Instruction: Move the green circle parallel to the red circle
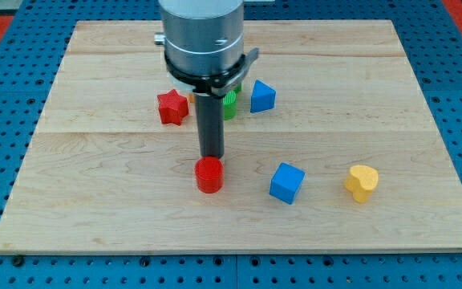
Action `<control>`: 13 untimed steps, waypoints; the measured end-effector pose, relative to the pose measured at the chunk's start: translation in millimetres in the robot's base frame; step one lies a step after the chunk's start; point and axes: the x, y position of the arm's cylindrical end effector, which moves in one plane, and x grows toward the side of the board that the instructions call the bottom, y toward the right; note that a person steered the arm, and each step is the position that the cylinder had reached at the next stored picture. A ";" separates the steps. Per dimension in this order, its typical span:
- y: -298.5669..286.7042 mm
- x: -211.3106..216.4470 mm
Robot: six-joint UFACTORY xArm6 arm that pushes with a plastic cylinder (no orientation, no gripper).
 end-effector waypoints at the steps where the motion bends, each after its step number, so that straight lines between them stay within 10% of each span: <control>1: -6.0 17.6; 5: 162.1 -97.1; 13: -120.4 -59.8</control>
